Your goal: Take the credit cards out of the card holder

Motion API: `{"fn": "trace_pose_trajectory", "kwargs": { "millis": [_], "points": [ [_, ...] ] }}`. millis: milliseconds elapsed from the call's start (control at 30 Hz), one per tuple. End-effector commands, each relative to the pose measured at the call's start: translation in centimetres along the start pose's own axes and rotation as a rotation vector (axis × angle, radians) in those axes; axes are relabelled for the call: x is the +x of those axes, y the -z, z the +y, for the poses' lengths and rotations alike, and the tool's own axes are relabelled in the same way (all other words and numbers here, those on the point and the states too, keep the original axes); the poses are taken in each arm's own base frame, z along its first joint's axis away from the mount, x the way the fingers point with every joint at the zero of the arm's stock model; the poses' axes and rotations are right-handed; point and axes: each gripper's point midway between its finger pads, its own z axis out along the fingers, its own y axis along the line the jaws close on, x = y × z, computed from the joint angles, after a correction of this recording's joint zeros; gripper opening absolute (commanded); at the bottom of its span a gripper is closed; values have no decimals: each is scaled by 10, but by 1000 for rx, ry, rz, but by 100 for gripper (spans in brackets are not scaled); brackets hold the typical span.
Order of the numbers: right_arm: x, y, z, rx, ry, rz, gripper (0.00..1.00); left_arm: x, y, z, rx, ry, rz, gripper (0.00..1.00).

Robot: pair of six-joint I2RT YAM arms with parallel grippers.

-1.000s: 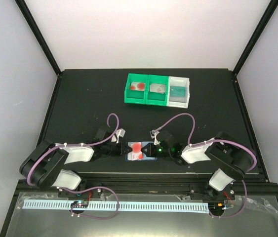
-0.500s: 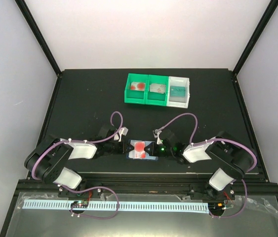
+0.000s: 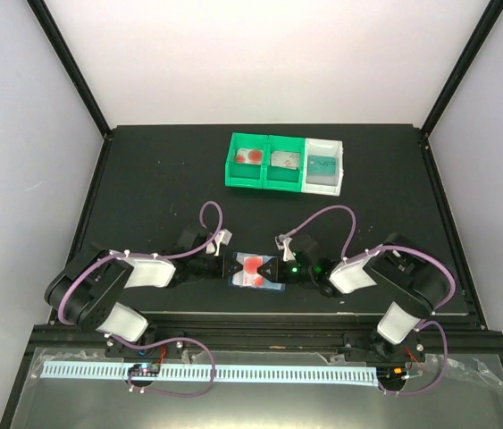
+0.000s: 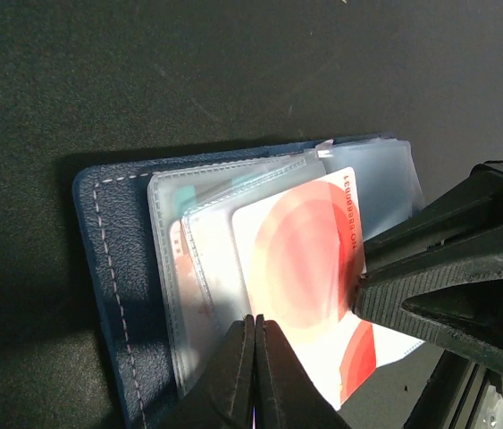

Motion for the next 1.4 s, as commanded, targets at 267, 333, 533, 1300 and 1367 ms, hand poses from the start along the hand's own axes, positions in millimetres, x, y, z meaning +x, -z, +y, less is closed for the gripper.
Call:
{"fn": "trace_pose_trajectory", "kwargs": {
  "millis": [267, 333, 533, 1300, 1367],
  "points": [
    [2, 6, -12, 36, -12, -15, 1, 12, -2, 25, -104, 40, 25, 4],
    [0, 11, -14, 58, -7, -29, 1, 14, -2, 28, -118, 44, 32, 4],
    [-6, 27, -24, 147, -2, -76, 1, 13, -1, 28, -123, 58, 30, 4],
    [-25, 71, 73, -210, 24, -144, 1, -14, 66, -80, 239, 3, -128, 49],
    [-25, 76, 87, -279, 15, -143, 1, -12, 73, -90, 292, 6, -136, 50]
  ]
}}
